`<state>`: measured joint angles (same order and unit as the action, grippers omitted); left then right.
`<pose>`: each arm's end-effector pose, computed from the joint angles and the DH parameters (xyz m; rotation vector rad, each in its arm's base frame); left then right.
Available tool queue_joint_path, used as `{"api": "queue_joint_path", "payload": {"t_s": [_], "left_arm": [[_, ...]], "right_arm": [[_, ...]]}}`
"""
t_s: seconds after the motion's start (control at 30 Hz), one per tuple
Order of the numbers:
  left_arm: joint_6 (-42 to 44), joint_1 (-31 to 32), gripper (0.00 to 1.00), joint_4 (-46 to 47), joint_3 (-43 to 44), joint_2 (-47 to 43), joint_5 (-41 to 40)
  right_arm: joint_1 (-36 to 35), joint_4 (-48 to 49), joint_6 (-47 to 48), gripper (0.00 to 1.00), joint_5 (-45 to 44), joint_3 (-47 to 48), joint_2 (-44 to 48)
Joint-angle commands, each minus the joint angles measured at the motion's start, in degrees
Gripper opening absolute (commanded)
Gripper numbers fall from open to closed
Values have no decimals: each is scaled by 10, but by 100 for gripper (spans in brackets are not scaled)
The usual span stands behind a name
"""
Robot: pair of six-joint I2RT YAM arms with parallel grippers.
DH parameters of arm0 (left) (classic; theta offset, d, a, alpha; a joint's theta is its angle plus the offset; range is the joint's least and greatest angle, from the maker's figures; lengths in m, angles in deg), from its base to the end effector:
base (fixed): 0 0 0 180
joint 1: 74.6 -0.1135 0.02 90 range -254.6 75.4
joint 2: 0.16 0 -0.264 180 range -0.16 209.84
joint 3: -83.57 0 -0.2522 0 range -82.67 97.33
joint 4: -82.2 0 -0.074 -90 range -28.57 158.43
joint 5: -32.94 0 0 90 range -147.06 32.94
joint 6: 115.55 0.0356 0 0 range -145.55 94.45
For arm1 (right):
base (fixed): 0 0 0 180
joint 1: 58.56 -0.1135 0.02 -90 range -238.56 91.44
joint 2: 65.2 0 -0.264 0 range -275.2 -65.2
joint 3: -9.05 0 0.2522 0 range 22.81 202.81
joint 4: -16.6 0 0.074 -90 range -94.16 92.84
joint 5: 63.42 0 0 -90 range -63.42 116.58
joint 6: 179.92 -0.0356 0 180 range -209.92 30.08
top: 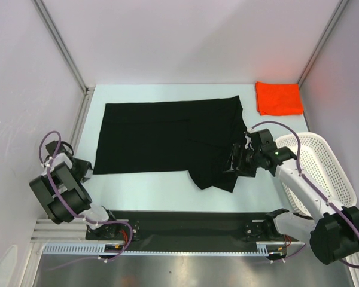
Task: Fold and stack the t-shirts
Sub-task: Fold the tshirt
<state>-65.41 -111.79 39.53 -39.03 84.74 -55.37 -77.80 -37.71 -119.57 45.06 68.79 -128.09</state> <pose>0.2057 0.1548 0.1569 -1.7357 2.1918 -0.0526 0.1941 0.0797 0.2438 0.1158 2.6663 0.7168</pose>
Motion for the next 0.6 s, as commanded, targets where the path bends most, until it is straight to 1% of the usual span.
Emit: {"api": "queue_joint_path", "payload": {"t_s": [0.0,0.07,0.17,0.23,0.4,0.47,0.57], "left_arm": [[22,1,50,-49,-28,41,-47],[25,7,54,-48,-23,48,-43],[40,16,57,-53,-8,58,-42],[45,15,58,-57,0,56,-44],[40,25,56,-59,0,55,-45],[34,35,53,-57,-4,56,-46],[24,52,51,-57,-8,58,-46]], "right_arm": [[7,9,18,66,13,33,-17],[7,9,24,67,15,37,-21],[12,4,31,66,16,42,-28],[13,1,33,66,17,42,-28],[18,1,39,66,23,39,-28],[19,0,40,66,24,39,-28],[21,0,42,66,25,36,-24]]}}
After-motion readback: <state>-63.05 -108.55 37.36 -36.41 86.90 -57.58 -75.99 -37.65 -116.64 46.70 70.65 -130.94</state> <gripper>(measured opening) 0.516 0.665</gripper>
